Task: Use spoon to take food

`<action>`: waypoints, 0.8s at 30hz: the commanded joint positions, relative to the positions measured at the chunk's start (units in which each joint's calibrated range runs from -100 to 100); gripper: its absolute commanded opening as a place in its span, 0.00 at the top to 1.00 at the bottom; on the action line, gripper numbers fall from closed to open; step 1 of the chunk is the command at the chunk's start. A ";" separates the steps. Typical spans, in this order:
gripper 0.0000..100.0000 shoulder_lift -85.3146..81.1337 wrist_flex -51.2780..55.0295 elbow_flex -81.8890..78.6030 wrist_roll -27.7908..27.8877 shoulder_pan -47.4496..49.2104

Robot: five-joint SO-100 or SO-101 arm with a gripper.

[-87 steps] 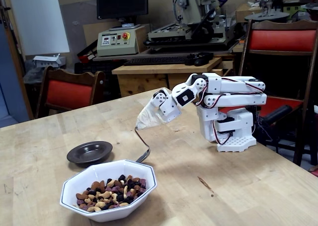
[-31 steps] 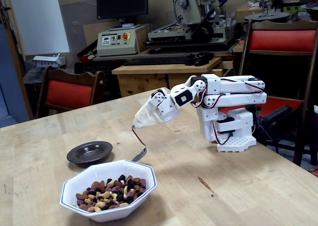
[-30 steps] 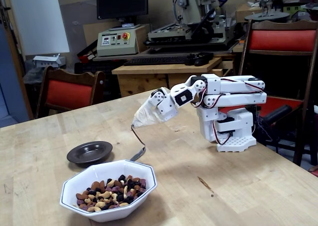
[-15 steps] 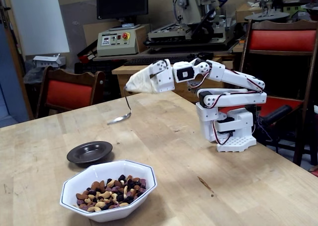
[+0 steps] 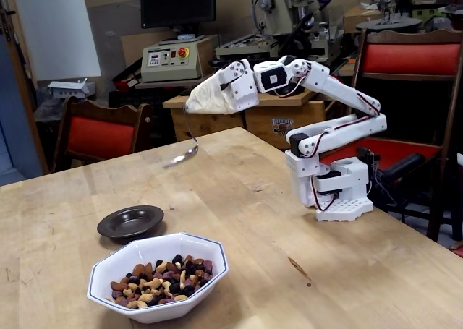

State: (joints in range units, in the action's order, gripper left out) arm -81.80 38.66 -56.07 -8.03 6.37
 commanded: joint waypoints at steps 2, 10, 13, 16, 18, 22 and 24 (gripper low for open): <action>0.96 7.90 0.31 8.99 -0.20 8.81; 0.96 15.35 0.39 11.65 -0.20 14.37; 0.96 18.35 0.78 11.65 -0.20 14.74; 0.96 21.85 0.78 11.65 -0.20 14.74; 0.96 23.57 0.31 11.65 -0.20 14.44; 0.96 25.11 0.07 12.09 -0.15 14.14; 0.96 25.88 0.07 13.59 -0.15 14.44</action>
State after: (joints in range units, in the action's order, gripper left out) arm -56.48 39.46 -48.69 -8.03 20.73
